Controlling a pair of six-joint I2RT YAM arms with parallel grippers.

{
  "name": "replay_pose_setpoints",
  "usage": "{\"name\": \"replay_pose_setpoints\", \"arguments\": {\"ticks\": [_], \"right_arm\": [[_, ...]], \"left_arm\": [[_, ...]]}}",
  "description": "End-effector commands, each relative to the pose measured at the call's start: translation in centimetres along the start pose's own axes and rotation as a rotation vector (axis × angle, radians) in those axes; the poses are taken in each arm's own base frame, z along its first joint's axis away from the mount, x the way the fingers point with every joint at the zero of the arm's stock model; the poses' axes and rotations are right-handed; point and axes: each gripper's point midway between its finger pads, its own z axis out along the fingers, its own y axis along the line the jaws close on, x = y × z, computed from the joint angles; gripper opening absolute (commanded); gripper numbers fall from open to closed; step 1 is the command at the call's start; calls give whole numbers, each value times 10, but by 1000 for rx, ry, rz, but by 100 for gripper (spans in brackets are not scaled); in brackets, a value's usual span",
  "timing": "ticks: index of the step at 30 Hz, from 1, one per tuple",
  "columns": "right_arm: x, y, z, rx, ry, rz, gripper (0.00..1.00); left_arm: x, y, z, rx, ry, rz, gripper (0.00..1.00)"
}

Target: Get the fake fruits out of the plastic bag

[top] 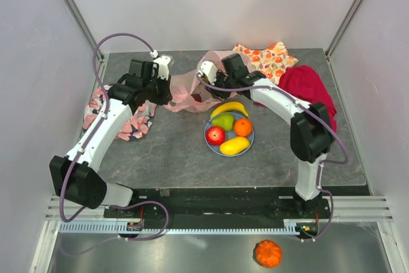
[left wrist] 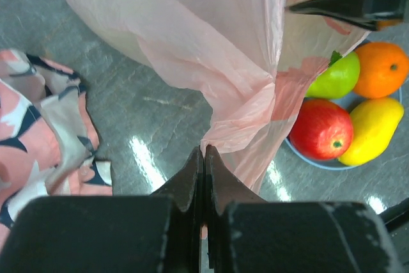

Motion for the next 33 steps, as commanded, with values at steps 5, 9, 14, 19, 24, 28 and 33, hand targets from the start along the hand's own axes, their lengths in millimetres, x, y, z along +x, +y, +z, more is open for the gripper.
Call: {"name": "replay_pose_setpoints", "arguments": {"ticks": [5,9,14,19,24,28,33], "right_arm": [[47,46,-54,-34,116,59,48],[19,27,-49,-4,57,30,49],[-13,18,-24,-47,-24,12,49],[-39,17,5,-89,-62,139,56],[-39,21,34,-139,-23,319,60],[-34,23,46,-146,3,386,66],[-28,34,55,-167,58,459,68]], "left_arm": [[38,2,-17,-3,59,41,1],[47,-1,-18,12,96,39,2],[62,16,-24,-80,130,40,2],[65,12,-24,-53,139,34,1],[52,9,-18,-31,123,33,1],[51,2,-18,8,118,19,2],[37,-3,-18,25,80,-2,2]]}}
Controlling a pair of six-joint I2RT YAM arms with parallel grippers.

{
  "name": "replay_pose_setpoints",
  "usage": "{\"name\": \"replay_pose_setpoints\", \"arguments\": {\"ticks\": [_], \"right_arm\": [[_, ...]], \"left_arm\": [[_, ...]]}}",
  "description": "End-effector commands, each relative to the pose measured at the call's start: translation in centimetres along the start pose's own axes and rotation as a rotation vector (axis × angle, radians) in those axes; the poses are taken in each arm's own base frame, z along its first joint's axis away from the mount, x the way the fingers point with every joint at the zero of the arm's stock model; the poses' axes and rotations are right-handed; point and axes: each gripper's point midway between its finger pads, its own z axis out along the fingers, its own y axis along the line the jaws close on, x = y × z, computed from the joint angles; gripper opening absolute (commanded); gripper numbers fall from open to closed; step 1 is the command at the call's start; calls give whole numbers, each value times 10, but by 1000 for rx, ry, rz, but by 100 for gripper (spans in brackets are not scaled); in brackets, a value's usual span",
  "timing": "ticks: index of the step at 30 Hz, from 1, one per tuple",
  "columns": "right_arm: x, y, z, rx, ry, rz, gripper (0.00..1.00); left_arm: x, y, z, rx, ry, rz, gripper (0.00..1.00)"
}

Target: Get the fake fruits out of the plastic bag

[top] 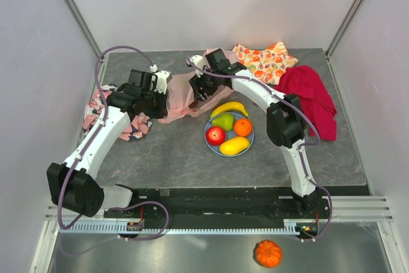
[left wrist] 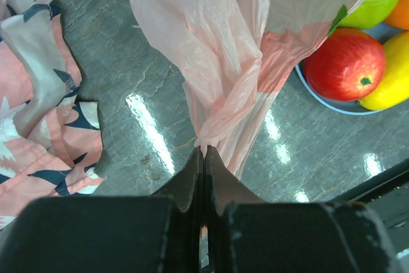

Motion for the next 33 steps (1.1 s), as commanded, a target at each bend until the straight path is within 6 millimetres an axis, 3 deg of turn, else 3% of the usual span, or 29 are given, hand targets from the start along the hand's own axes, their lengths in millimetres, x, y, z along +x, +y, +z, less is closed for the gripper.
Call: {"name": "replay_pose_setpoints", "arguments": {"ticks": [1,4,7,10,13,16,20,24,33], "right_arm": [[-13,15,-3,-29,1,109,70],[-8,22,0,-45,18,155,71],[-15,20,-16,13,14,171,70],[-7,26,-38,34,45,198,67],[10,42,-39,-9,94,234,63],[15,42,-23,4,100,262,60],[-4,25,-6,55,42,302,60],[-2,14,19,81,41,337,68],[-9,7,51,115,-7,363,88]], "left_arm": [[-31,-6,-8,33,-85,-1,1],[-35,-6,-5,33,-91,-8,1],[-38,-6,-4,28,-92,-44,2],[-40,-5,-3,26,-95,-73,2],[-42,-5,2,38,-97,-98,2],[-42,-7,5,54,-94,-105,2],[-36,-8,4,62,-79,-103,2],[-30,-10,-2,72,-69,-113,2],[-16,-17,-1,113,-42,-122,1]]}}
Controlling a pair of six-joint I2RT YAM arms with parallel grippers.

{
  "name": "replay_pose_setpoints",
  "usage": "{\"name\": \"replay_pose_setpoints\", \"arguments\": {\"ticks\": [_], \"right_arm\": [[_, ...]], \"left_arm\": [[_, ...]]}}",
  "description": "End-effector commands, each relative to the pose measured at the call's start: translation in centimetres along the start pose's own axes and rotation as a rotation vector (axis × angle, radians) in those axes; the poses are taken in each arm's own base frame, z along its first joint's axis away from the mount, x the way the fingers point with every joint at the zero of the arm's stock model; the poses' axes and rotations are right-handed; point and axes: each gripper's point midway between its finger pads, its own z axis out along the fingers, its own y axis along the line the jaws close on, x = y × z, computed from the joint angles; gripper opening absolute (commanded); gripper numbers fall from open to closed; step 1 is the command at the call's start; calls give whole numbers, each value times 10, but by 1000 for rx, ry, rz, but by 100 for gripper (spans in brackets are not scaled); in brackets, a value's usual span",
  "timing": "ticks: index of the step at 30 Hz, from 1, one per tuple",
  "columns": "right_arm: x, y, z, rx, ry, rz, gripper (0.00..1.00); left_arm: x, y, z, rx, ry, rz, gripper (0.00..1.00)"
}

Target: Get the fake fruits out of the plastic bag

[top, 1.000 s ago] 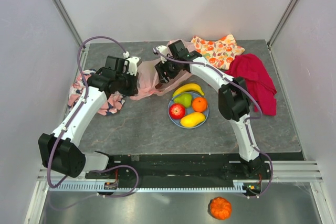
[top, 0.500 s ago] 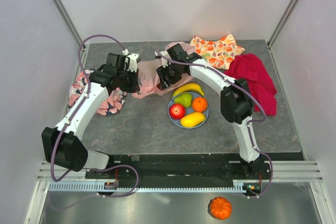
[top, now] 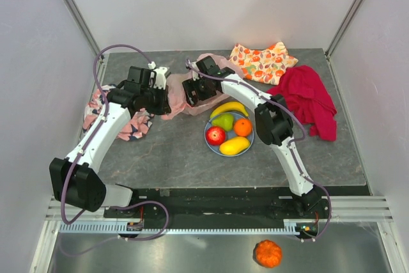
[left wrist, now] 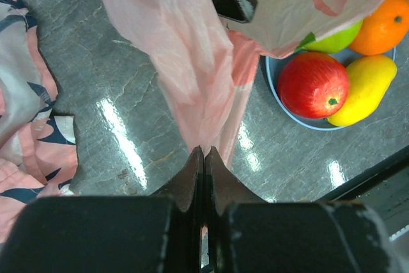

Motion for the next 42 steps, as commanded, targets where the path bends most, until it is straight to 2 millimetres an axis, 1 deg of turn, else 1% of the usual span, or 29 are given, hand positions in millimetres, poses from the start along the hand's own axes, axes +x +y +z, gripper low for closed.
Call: {"name": "replay_pose_setpoints", "arguments": {"ticks": [1,5,7,8,11,14,15,16,17,18,19,20,21,22,23,24,25,26,27,29,30,33,34,35,38,39,40,41,42], "right_arm": [[-30,13,8,3,-105,22,88],[-39,19,17,-5,-136,28,87],[-42,22,18,7,-148,14,79],[-42,22,18,7,-147,15,75],[-40,21,16,3,-140,-2,49],[-38,25,9,-17,-134,-22,36],[-42,28,0,-23,-144,-30,31],[-39,27,-2,-26,-135,-39,28],[-45,31,-17,-28,-152,-65,14],[-47,32,-25,-28,-157,-79,10],[-39,29,-28,-31,-139,-85,8],[-48,33,-49,-32,-170,-103,2],[-49,31,-58,-25,-180,-143,1],[-35,26,-60,-13,-155,-151,0],[-44,30,-82,-12,-196,-184,0],[-30,26,-84,-5,-168,-226,0],[-28,24,-91,10,-171,-247,0],[-34,28,-111,14,-204,-272,0],[-19,25,-110,16,-176,-304,0],[-17,29,-127,11,-197,-333,0],[-3,29,-123,-4,-172,-340,0],[7,30,-122,-24,-148,-359,11],[7,30,-122,-26,-142,-370,18],[9,29,-120,-24,-126,-372,20],[4,27,-122,-7,-132,-385,25],[3,26,-123,-7,-134,-386,26],[5,27,-123,-9,-126,-386,27],[6,28,-123,-14,-125,-389,27],[8,28,-123,-19,-120,-391,29]], "left_arm": [[1,-10,-7,48,-12,-24,2],[2,-10,-7,48,-9,-24,2],[3,-9,-7,46,-10,-25,2],[2,-9,-8,46,-14,-24,2],[3,-9,-6,46,-8,-31,2],[0,-8,-6,45,-19,-35,2],[-1,-7,-6,43,-23,-39,2],[-4,-6,-6,43,-29,-39,2],[-5,-6,-6,40,-33,-39,2],[-8,-4,-6,36,-40,-40,2],[-9,-3,-6,32,-42,-41,2],[-10,-1,-6,27,-44,-43,2],[-11,0,-5,24,-47,-43,2],[-11,1,-5,21,-47,-42,2],[-10,2,-5,17,-48,-44,2],[-8,3,-4,17,-45,-43,2],[-8,4,-4,11,-45,-42,2],[-6,5,-5,5,-43,-43,2],[-2,6,-4,3,-35,-39,2],[1,7,-5,-1,-32,-33,2],[5,8,-5,-2,-23,-28,2],[9,17,-12,-50,-27,4,2],[7,30,-17,-116,-38,18,1],[1,47,-27,-189,-58,75,2],[-22,107,-62,-421,-121,85,2],[-27,111,-69,-435,-135,92,1],[-33,108,-73,-421,-150,107,2],[-43,98,-80,-382,-181,133,3],[-49,87,-83,-328,-200,138,17]]}}
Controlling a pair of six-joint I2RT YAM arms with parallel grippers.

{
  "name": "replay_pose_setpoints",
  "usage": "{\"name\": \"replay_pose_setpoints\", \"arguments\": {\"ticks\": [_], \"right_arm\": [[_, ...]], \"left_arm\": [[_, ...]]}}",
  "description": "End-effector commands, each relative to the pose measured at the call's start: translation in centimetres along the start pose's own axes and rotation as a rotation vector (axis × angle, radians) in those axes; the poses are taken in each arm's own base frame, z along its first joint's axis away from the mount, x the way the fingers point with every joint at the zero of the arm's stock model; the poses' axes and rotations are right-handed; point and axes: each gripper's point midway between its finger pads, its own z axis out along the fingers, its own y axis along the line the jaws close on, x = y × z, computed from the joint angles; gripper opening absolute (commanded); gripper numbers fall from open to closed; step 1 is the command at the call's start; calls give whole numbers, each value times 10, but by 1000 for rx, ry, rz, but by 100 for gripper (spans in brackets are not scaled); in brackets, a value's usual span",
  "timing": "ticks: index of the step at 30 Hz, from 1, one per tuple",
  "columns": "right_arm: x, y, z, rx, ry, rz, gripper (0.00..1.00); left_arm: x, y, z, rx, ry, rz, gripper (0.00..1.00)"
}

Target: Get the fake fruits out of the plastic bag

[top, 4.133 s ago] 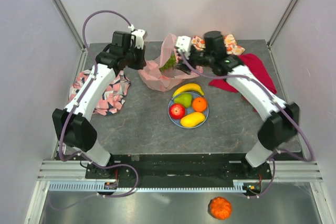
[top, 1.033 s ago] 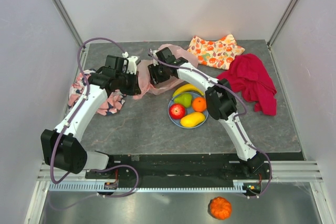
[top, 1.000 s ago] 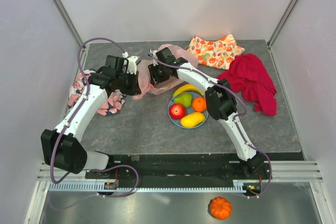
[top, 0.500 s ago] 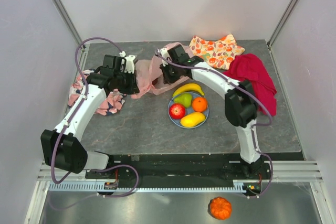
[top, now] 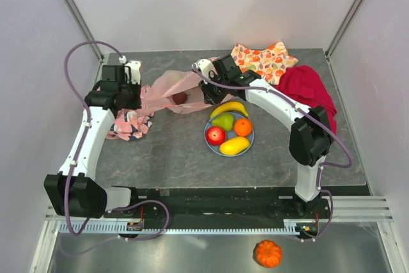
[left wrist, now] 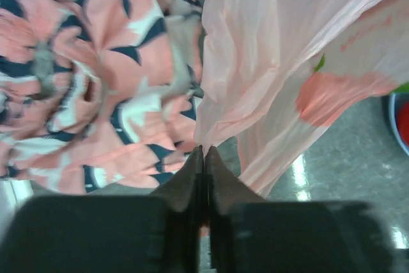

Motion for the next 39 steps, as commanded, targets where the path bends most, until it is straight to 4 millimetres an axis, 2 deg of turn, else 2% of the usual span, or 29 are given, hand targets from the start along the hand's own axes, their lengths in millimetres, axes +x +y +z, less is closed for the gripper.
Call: {"name": "replay_pose_setpoints", "arguments": {"ticks": [1,2,4,5,8,9,10,11,12,13,15,17,19,23,26,29,31,33,34,36,37,39], "right_arm": [[0,3,-2,-19,3,-36,30],[4,3,-2,-19,10,-36,30],[4,4,-6,-20,8,-39,31],[8,6,-6,-26,14,-37,32],[11,10,-9,-38,14,-18,34],[9,10,-11,-36,7,-15,35],[10,10,-12,-33,9,-12,36],[12,9,-12,-25,12,-4,36],[13,7,-12,-14,14,13,37],[16,4,-12,6,22,25,37],[20,-2,-11,23,27,77,38],[23,-8,-12,32,31,118,38],[23,-11,-14,43,24,165,39],[22,-27,-25,72,1,236,42],[11,-35,-35,65,-42,313,45],[11,-33,-34,25,-44,325,46],[16,-30,-31,11,-31,334,47],[21,-28,-30,4,-19,338,47],[27,-26,-28,-1,-6,344,46],[29,-26,-31,0,-6,341,46],[32,-25,-30,0,1,342,46],[33,-23,-31,-3,1,341,46]], "left_arm": [[-56,-15,-45,114,-190,113,22],[-73,-30,-60,186,-249,102,35],[-86,-71,-73,362,-284,115,44],[-97,-81,-74,395,-287,121,47],[-107,-121,-83,554,-293,191,47],[-99,-134,-75,606,-243,214,47],[-99,-153,-78,654,-245,303,46],[-97,-162,-77,674,-230,337,46],[-89,-171,-65,705,-172,354,46],[-92,-182,-66,732,-175,383,46],[-90,-192,-56,784,-129,372,46],[-80,-200,-35,822,-52,371,46],[-65,-205,-17,836,14,381,47],[-53,-207,-9,844,46,384,49],[-43,-207,1,829,59,400,48],[-26,-198,37,716,94,463,47],[-23,-183,63,588,115,520,46],[-24,-161,93,442,142,557,45],[-36,-155,98,393,122,572,45],[-45,-139,112,293,123,591,45],[-57,-136,112,268,95,588,46],[-69,-128,116,223,74,564,48]]}}
